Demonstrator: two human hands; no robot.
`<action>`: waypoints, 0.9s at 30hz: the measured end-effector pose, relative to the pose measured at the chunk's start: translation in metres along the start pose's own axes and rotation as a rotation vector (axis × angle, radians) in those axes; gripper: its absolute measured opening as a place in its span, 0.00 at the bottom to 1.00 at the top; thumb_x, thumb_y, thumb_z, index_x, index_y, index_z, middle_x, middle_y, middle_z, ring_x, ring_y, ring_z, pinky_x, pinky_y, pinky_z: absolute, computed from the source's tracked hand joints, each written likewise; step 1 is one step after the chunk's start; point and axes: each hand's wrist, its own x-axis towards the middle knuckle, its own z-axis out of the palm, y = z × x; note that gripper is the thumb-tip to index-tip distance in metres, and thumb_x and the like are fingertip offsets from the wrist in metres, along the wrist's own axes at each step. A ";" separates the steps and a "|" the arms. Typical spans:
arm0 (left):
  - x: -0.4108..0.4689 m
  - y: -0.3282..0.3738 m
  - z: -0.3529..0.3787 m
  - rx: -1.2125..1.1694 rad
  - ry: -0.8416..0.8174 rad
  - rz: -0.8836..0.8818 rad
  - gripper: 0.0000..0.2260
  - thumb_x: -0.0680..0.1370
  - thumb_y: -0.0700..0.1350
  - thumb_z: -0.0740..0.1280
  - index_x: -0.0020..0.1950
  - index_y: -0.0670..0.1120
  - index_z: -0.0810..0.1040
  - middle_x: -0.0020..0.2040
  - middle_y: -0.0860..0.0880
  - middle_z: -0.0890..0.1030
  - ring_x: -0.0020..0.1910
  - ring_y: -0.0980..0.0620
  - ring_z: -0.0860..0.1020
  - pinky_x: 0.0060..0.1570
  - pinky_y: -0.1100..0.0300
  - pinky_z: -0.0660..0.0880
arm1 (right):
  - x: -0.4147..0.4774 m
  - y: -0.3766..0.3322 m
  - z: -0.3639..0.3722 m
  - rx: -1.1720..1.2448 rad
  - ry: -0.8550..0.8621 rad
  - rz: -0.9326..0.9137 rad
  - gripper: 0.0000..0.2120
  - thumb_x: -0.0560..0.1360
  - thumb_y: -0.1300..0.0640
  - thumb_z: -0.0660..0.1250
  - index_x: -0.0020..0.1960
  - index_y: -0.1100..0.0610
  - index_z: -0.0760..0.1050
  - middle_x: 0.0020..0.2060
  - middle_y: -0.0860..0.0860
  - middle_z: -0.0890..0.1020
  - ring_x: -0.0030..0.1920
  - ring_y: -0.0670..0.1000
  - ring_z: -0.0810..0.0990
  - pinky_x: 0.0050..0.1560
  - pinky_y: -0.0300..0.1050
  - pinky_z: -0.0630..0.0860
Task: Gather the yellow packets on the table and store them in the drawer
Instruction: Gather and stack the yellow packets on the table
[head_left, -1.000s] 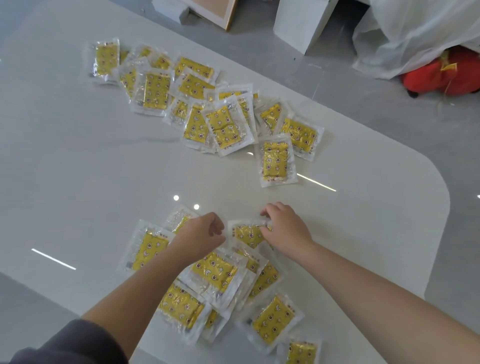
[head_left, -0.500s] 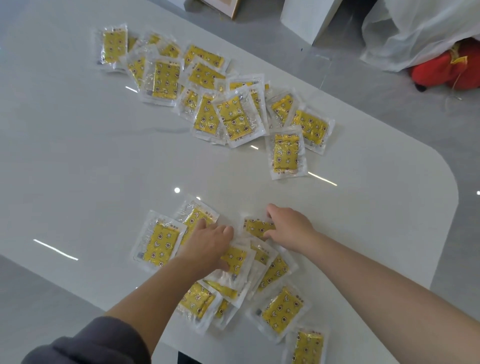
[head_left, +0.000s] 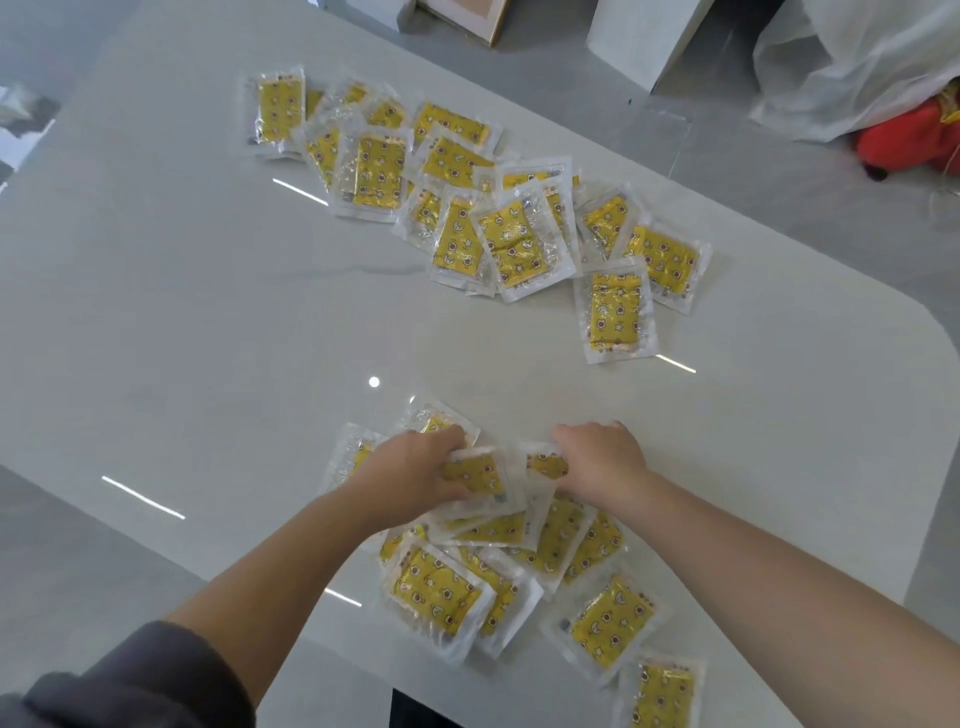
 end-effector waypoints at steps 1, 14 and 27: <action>-0.002 -0.003 -0.003 -0.054 0.006 -0.028 0.13 0.73 0.54 0.72 0.48 0.52 0.71 0.40 0.51 0.79 0.39 0.51 0.77 0.40 0.54 0.76 | -0.001 -0.001 -0.002 0.026 -0.013 -0.005 0.15 0.72 0.48 0.71 0.45 0.52 0.66 0.35 0.48 0.72 0.40 0.53 0.74 0.42 0.45 0.68; -0.020 -0.021 -0.036 -0.247 0.141 -0.198 0.07 0.73 0.49 0.72 0.45 0.47 0.79 0.43 0.49 0.81 0.42 0.49 0.80 0.45 0.50 0.79 | -0.011 0.023 -0.060 0.621 -0.037 -0.020 0.09 0.71 0.51 0.73 0.46 0.52 0.75 0.39 0.45 0.78 0.37 0.44 0.77 0.31 0.37 0.68; 0.016 0.004 -0.071 -0.980 0.298 -0.374 0.07 0.74 0.43 0.73 0.49 0.50 0.79 0.48 0.44 0.84 0.44 0.43 0.84 0.51 0.43 0.80 | 0.006 0.070 -0.081 1.440 0.240 0.192 0.15 0.69 0.51 0.75 0.54 0.51 0.80 0.48 0.48 0.86 0.53 0.53 0.83 0.61 0.57 0.76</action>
